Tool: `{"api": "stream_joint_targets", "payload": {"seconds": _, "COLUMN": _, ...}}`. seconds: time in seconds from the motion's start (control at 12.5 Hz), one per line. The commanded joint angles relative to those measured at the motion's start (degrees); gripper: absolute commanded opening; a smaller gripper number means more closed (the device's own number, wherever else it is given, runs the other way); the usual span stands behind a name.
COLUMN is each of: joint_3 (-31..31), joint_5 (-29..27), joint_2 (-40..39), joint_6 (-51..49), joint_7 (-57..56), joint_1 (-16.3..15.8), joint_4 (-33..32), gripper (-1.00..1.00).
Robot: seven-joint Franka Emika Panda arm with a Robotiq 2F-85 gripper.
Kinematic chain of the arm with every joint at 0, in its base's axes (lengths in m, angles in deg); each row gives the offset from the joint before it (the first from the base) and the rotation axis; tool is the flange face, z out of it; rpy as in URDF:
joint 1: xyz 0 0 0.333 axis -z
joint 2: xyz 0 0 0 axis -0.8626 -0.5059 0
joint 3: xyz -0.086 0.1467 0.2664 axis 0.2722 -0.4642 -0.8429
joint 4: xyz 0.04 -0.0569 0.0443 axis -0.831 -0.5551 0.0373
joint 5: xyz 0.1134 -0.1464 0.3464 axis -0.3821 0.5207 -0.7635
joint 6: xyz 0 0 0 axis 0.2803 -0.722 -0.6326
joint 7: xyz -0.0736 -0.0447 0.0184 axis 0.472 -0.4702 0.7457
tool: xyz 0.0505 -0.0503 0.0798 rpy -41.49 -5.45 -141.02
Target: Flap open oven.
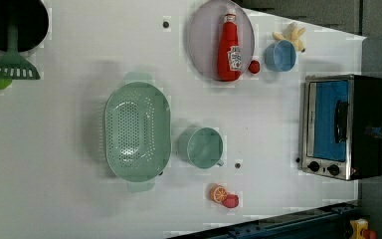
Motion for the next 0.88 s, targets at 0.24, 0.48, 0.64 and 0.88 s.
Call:
{"api": "stream_joint_targets", "payload": {"seconds": 0.24, "joint_3": 2.27, "joint_5": 0.37, "joint_2": -7.15, "joint_6": 9.48, "joint_7": -13.04, "joint_1": 1.33, "joint_4": -0.36, "gripper": -0.65}}
{"api": "stream_joint_targets", "payload": {"seconds": 0.48, "joint_3": 2.59, "joint_5": 0.11, "joint_2": -11.99, "joint_6": 13.07, "joint_7": -14.73, "joint_1": 1.54, "joint_4": -0.43, "gripper": -0.65}}
{"api": "stream_joint_targets", "payload": {"seconds": 0.64, "joint_3": 2.6, "joint_5": -0.09, "joint_2": -14.73, "joint_6": 13.94, "joint_7": -14.71, "joint_1": 1.54, "joint_4": -0.43, "gripper": -0.65}}
{"api": "stream_joint_targets", "payload": {"seconds": 0.88, "joint_3": 2.8, "joint_5": -0.09, "joint_2": -17.55, "joint_6": 17.74, "joint_7": -14.72, "joint_1": 1.55, "joint_4": -0.5, "gripper": -0.65}}
